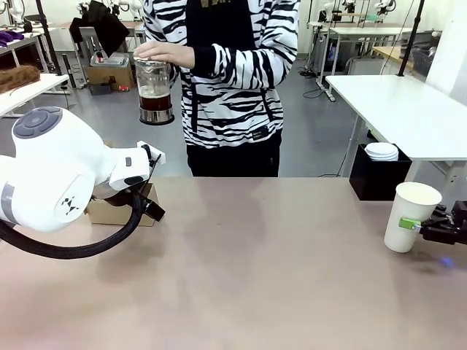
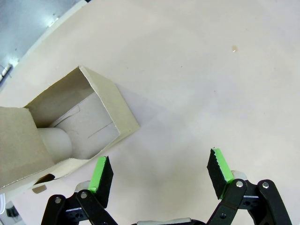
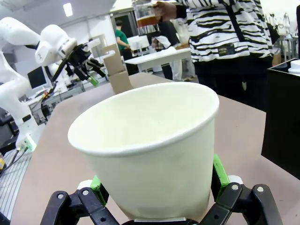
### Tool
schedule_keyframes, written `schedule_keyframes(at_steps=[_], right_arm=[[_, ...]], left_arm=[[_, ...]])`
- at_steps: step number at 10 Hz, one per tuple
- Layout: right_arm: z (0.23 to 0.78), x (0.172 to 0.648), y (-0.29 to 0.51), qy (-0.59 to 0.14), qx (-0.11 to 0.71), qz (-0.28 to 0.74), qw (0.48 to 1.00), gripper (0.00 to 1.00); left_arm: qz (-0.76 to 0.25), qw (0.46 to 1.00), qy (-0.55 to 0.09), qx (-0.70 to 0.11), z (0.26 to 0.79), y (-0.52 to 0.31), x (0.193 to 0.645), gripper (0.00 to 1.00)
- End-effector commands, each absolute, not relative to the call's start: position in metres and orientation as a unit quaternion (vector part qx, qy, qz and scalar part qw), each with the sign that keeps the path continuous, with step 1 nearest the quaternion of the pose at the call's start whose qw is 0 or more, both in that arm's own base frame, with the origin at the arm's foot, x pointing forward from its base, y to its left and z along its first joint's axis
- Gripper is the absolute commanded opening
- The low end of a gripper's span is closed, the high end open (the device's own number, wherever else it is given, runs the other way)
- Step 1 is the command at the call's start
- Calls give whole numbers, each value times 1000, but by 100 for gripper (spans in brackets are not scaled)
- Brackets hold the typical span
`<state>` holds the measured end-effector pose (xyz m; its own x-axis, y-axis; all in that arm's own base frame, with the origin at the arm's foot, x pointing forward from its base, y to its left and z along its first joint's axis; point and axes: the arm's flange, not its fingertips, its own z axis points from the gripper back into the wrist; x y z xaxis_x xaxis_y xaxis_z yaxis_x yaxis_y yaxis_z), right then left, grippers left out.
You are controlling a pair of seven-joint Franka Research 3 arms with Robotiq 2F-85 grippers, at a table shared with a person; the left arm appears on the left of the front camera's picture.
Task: Pour a drink into a cup and package it in a carrier.
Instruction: Pick up the 600 ml Paper Cup and place it in the middle top area of the table.
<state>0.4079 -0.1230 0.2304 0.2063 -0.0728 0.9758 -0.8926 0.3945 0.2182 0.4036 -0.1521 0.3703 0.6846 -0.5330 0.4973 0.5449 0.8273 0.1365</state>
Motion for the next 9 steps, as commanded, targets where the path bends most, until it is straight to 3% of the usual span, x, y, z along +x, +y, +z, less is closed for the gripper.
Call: schedule_keyframes(at_steps=[1,6,9], right_arm=[[231,411,-119,-559,436,317,630,80],[231,408,-125,-545,444,320,636,80],[323,419,-67,-568,414,267,660,80]], left_arm=[[-294,918,-268,-12,370,-152,403,100],[-294,918,-268,-12,370,-152,403,100],[-294,918,-268,-12,370,-152,403,100]])
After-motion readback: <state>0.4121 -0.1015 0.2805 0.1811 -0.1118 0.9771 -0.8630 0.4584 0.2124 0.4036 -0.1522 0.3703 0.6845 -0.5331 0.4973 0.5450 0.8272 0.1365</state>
